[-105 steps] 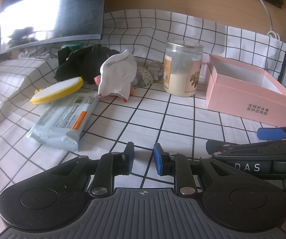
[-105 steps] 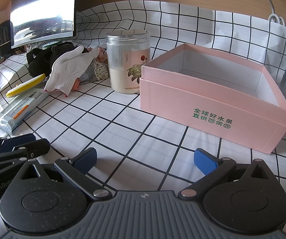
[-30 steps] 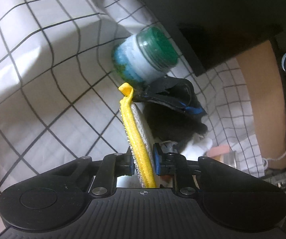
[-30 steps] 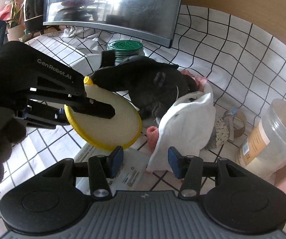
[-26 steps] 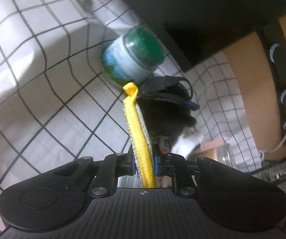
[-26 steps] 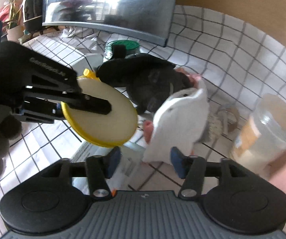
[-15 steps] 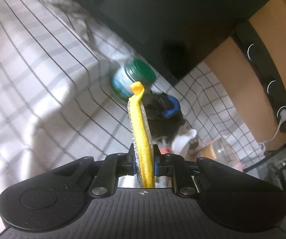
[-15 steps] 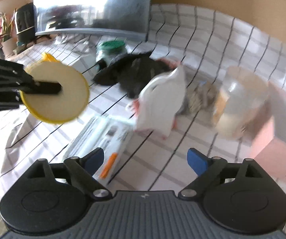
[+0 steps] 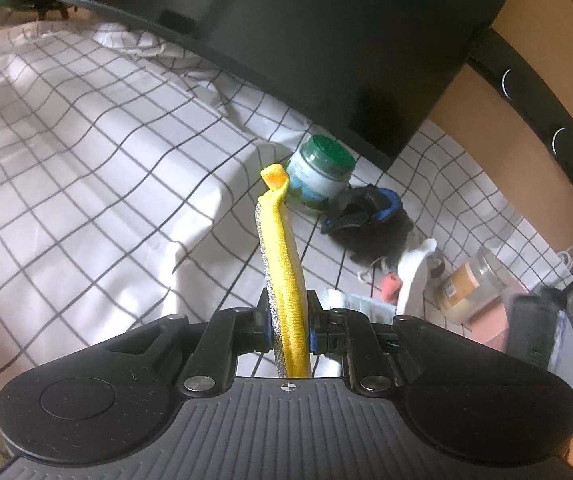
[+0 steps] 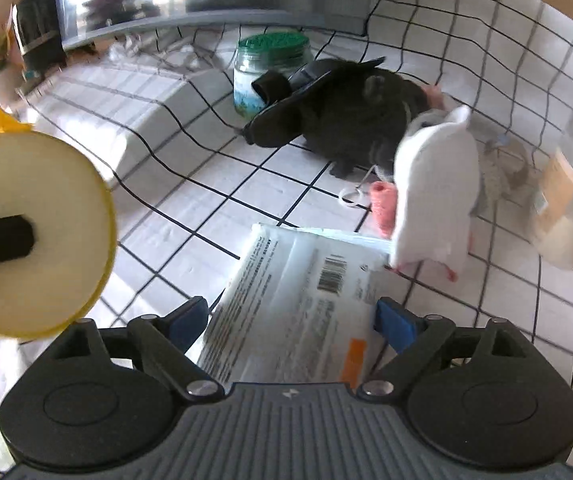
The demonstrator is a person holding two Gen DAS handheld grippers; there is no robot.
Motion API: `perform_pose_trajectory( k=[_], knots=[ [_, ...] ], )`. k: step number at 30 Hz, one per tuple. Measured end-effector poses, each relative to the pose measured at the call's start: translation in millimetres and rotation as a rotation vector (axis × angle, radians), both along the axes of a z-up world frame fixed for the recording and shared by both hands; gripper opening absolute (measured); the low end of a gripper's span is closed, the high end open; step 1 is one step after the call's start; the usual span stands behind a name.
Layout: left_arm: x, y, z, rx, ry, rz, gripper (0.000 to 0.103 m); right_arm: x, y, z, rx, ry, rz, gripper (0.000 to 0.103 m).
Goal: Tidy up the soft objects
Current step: 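Lift the sponge with the left gripper while the right gripper grasps the wrapped packet, then carry the sponge into the pink box and open the left gripper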
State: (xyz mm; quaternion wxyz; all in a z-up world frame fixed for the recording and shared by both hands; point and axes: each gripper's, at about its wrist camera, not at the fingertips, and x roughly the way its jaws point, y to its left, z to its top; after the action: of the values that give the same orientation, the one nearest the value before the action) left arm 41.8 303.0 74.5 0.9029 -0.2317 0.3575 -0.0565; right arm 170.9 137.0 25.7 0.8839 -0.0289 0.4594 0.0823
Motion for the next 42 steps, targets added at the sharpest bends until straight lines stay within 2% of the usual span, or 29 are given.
perform_pose_trajectory(
  k=[3, 5, 8, 15, 19, 24, 30, 32, 37, 40, 42],
  knots=[
    [-1.9, 2.6, -2.2, -0.003, 0.009, -0.004, 0.018, 4.7, 3.1, -3.2, -0.012, -0.015, 0.017, 0.092],
    [-1.1, 3.1, -2.7, -0.007, 0.013, -0.018, 0.018, 5.6, 1.3, -1.1, -0.012, -0.013, 0.048, 0.084],
    [3.2, -1.1, -4.1, -0.009, 0.019, -0.049, 0.018, 1.9, -7.4, 4.5, 0.012, 0.005, 0.101, 0.081],
    [20.9, -37.7, -15.3, -0.053, 0.06, -0.212, 0.018, -44.4, -58.9, 36.2, 0.072, -0.027, 0.102, 0.081],
    [27.6, -79.5, -20.4, -0.074, 0.093, -0.365, 0.018, -77.6, -107.1, 56.1, 0.04, -0.053, -0.018, 0.081],
    [30.6, -148.8, -24.1, -0.08, 0.148, -0.612, 0.018, -120.4, -170.9, 78.6, -0.027, -0.112, -0.218, 0.081],
    [39.4, -221.8, -10.4, -0.124, 0.148, -0.84, 0.018, -167.7, -226.8, 95.6, -0.1, -0.162, -0.404, 0.081],
    [52.9, -242.1, 1.7, -0.116, 0.119, -0.873, 0.018, -181.9, -241.3, 97.7, -0.108, -0.18, -0.445, 0.081],
    [100.0, -292.2, 39.2, -0.141, 0.032, -0.878, 0.018, -197.8, -256.5, 99.1, -0.09, -0.207, -0.522, 0.081],
    [134.9, -330.8, 58.0, -0.124, -0.01, -0.852, 0.018, -203.2, -260.0, 101.0, -0.099, -0.219, -0.532, 0.081],
    [162.0, -360.2, 63.7, -0.152, -0.006, -0.848, 0.018, -202.6, -258.4, 104.1, -0.115, -0.235, -0.518, 0.081]
  ],
)
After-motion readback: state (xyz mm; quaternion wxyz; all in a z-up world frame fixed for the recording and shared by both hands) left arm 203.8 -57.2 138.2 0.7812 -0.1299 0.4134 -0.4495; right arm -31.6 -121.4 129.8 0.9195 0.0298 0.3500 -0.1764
